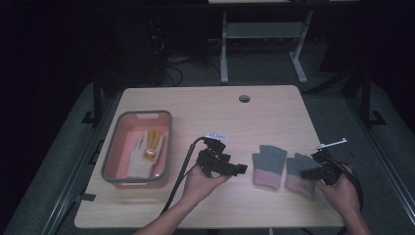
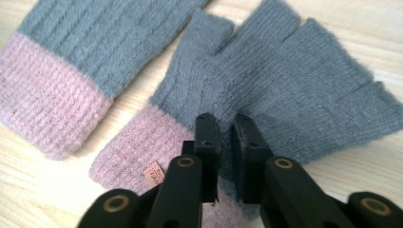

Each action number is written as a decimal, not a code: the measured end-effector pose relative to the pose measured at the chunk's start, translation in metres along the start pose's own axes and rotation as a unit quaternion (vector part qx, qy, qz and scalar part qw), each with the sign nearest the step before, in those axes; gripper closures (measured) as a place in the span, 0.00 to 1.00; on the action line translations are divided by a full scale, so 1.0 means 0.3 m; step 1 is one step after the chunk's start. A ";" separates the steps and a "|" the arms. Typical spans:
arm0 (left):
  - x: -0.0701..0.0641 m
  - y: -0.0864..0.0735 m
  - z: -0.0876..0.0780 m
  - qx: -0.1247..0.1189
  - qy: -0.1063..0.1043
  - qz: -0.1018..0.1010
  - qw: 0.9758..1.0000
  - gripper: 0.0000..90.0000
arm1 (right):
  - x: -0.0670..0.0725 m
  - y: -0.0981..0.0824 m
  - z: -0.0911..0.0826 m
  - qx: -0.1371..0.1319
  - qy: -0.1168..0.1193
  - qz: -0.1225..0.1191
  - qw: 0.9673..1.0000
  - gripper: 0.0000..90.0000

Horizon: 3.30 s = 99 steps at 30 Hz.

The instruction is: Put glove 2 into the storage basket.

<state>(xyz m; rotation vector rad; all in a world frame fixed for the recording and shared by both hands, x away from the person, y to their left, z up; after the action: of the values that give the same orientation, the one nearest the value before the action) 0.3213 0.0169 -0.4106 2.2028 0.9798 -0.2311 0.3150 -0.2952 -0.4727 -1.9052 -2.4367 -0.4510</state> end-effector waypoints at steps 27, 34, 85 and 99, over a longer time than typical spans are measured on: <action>0.014 -0.010 -0.020 0.001 0.005 -0.002 1.000 0.25 | 0.157 0.102 -0.118 -0.034 0.050 -0.040 0.997 0.94; 0.017 -0.011 -0.021 0.002 0.006 -0.001 1.000 0.25 | 0.223 0.146 -0.087 -0.026 0.057 -0.053 0.997 0.94; 0.006 0.035 0.282 0.069 -0.031 -0.049 0.996 0.39 | 0.157 0.061 0.031 -0.080 0.141 0.012 0.987 0.53; 0.004 0.032 0.343 0.078 -0.029 -0.052 0.995 0.48 | 0.124 0.032 0.066 -0.087 0.183 0.049 0.978 0.50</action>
<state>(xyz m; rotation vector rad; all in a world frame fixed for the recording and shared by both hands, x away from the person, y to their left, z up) 0.3408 -0.0554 -0.4817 2.2736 1.0781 -0.4310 0.3179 -0.2530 -0.4827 -1.7959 -2.1183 -0.9424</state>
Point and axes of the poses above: each handheld gripper's, and its own axes: z roughly forward along the jaws, y roughly out of its top, x roughly to its left, the point moved 4 cm from there along z, roughly forward along the jaws, and after that the axes turned 10 degrees about x, right-handed, at the moved point
